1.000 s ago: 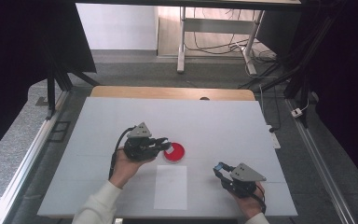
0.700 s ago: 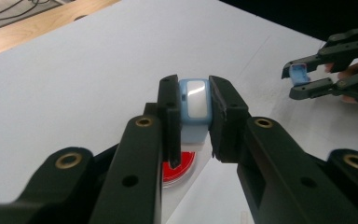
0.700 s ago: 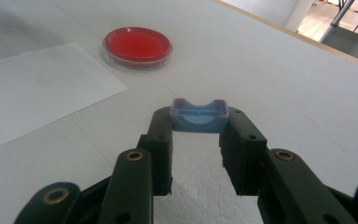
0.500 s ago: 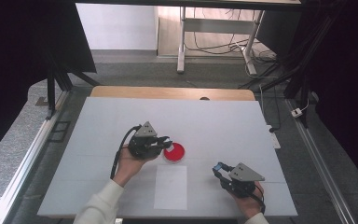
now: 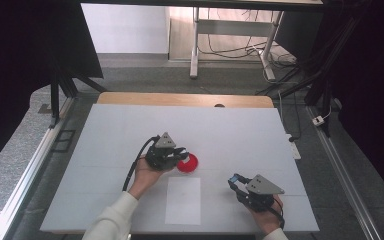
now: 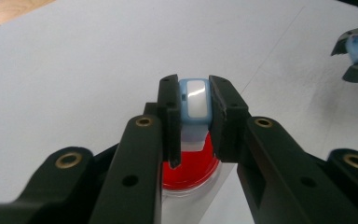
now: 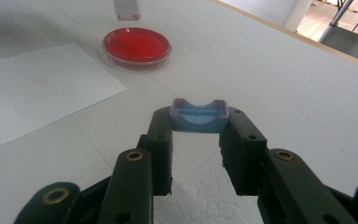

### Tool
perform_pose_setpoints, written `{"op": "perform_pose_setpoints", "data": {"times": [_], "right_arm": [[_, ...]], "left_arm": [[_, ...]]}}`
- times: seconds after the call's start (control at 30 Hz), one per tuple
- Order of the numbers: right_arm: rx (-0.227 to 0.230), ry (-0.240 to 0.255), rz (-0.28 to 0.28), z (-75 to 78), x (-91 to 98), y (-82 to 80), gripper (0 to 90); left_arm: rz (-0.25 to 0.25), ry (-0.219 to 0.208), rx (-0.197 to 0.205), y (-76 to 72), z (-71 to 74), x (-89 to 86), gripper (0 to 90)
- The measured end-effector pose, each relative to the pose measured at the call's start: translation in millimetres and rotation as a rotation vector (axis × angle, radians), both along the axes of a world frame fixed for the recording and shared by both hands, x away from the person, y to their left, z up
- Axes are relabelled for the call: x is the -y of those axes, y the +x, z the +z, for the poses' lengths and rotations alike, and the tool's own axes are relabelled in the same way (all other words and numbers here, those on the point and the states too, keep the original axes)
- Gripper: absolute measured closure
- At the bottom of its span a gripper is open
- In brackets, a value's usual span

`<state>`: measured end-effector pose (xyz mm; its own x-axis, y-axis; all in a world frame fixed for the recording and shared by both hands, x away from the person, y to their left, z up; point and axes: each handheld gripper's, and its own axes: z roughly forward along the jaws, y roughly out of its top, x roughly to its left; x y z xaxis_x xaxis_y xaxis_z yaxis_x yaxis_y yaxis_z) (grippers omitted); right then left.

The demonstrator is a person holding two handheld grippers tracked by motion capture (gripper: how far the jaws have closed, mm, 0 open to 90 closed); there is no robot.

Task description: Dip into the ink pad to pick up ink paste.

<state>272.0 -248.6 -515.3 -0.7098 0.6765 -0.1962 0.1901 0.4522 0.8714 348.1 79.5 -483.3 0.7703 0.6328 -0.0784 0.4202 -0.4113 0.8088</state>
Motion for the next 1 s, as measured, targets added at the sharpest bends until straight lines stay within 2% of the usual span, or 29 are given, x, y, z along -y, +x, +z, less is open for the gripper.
{"op": "perform_pose_setpoints", "data": {"times": [0.17, 0.67, 1.0], "right_arm": [[0.001, -0.001, 0.002, -0.4, -0.6, 0.2, 64.8], [0.001, 0.001, -0.003, -0.4, -0.4, 0.0, 64.8], [0.001, -0.003, -0.001, -0.7, -0.4, -0.2, 64.7]], "left_arm": [[-0.002, 0.022, -0.008, 3.8, -7.0, 3.2, 75.2], [0.001, 0.045, -0.018, 9.3, -16.1, 7.2, 75.2], [0.002, 0.068, -0.017, 11.1, -17.6, 9.1, 75.2]]}}
